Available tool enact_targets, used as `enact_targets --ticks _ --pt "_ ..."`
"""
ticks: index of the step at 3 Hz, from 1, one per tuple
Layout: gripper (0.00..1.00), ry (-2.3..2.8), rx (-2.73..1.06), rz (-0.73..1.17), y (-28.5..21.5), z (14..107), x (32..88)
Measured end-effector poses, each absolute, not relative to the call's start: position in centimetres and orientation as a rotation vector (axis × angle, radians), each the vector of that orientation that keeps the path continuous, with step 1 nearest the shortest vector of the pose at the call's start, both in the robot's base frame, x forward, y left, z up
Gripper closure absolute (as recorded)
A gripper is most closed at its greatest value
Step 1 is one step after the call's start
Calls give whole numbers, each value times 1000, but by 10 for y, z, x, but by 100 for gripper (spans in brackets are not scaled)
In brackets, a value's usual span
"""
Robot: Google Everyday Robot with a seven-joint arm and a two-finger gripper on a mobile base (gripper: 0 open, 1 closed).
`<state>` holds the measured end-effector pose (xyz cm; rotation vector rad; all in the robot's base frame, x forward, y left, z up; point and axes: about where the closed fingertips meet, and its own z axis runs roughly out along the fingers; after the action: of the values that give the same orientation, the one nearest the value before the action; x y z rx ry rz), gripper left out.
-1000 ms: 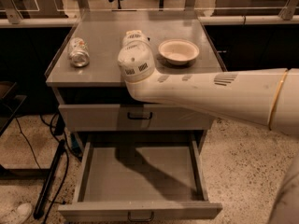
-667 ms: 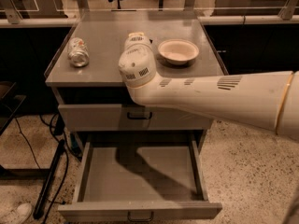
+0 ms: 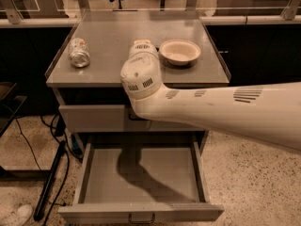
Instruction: Pick rxbar blueberry from middle drawer and place on counter
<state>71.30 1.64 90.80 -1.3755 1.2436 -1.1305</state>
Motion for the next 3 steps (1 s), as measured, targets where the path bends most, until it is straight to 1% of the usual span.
enact_targets --ticks 1,3 --pt "100 1331 -1362 -1084 13 889 685" --pt "100 1347 -1367 -1055 18 881 683"
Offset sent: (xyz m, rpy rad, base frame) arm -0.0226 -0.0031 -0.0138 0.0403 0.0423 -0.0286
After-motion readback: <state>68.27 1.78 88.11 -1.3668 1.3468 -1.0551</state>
